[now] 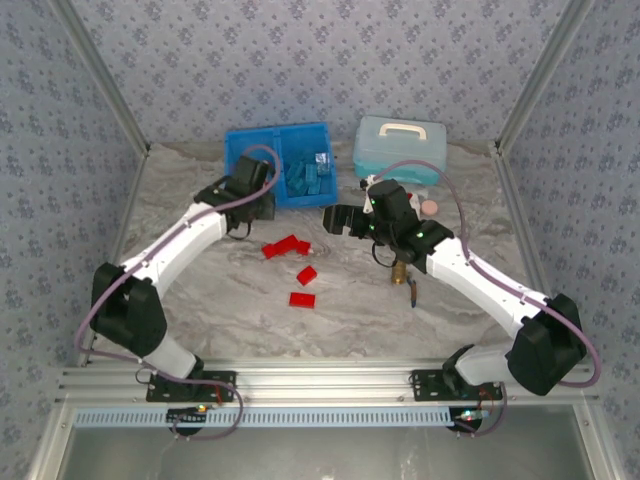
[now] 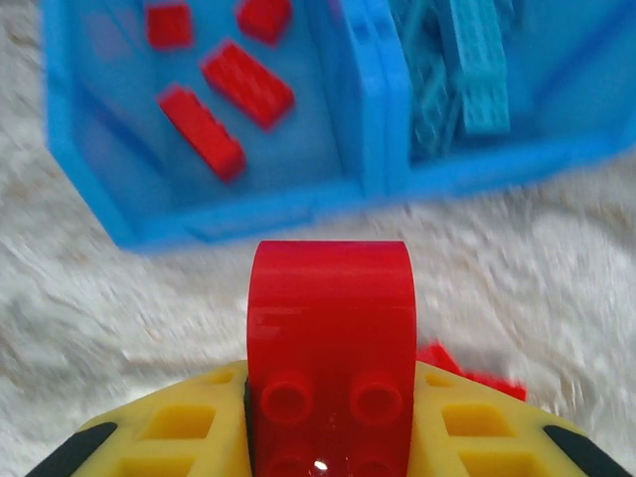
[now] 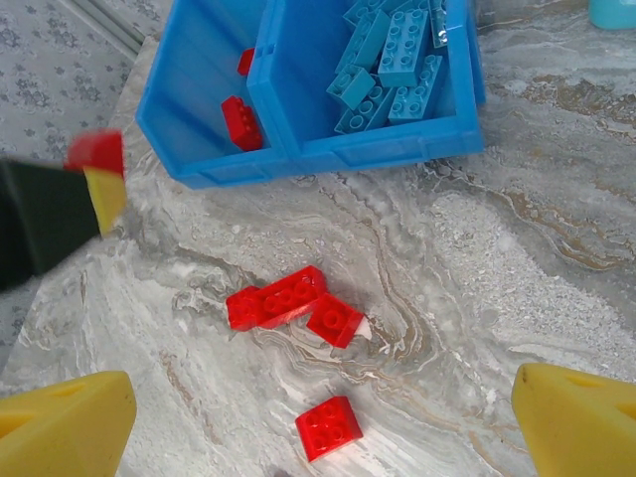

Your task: Sort the legos into containers by color

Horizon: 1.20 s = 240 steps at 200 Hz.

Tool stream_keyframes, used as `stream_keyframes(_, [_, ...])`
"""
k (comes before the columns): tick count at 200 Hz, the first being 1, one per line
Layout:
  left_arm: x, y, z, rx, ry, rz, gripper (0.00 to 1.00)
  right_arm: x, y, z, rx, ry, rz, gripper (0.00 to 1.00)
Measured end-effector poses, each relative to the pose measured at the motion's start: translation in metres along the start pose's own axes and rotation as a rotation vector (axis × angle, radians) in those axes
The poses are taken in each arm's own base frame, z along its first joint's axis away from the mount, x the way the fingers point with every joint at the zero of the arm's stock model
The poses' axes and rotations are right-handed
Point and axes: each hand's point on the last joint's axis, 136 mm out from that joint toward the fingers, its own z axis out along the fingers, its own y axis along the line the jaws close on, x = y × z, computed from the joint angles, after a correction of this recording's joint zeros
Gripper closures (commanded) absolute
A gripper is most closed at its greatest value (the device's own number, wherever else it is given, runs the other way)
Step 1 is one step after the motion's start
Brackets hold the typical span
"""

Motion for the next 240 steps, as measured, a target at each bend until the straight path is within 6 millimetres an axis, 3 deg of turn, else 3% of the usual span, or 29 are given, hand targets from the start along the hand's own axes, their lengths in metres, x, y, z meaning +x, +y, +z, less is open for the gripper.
stream_keyframes(18, [-0.032, 0.011, 0.012, -0.023, -0.042, -0.026, 0.67, 0.001, 0.0, 0.0, -0.001, 0.001, -0.002, 0.0])
stream_keyframes(46, [-0.069, 0.023, 0.051, -0.056, -0.065, -0.037, 0.68, 0.001, 0.0, 0.0, 0.001, 0.002, -0.005, 0.0])
stream_keyframes(94, [-0.096, 0.042, 0.132, -0.092, -0.039, -0.057, 0.69, 0.002, -0.002, 0.0, 0.006, 0.009, -0.005, 0.0])
stream_keyframes(126, [-0.115, 0.05, 0.173, -0.085, -0.041, -0.064, 0.7, 0.003, -0.006, 0.0, 0.019, 0.016, -0.007, 0.0])
stream_keyframes(153, [-0.118, 0.05, 0.196, -0.076, -0.026, -0.057, 0.69, 0.002, -0.008, 0.0, 0.022, 0.014, -0.004, 0.0])
stream_keyframes(179, [-0.104, 0.046, 0.212, -0.059, 0.024, -0.049, 0.68, 0.002, -0.008, 0.0, 0.022, 0.014, -0.004, 0.0])
stream_keyframes(215, [-0.083, 0.042, 0.224, -0.038, 0.088, -0.05, 0.62, 0.002, -0.008, 0.0, 0.022, 0.014, -0.004, 0.0])
stream_keyframes(240, [-0.08, 0.039, 0.224, -0.022, 0.1, -0.063, 0.55, 0.002, -0.008, 0.0, 0.022, 0.014, -0.004, 0.0])
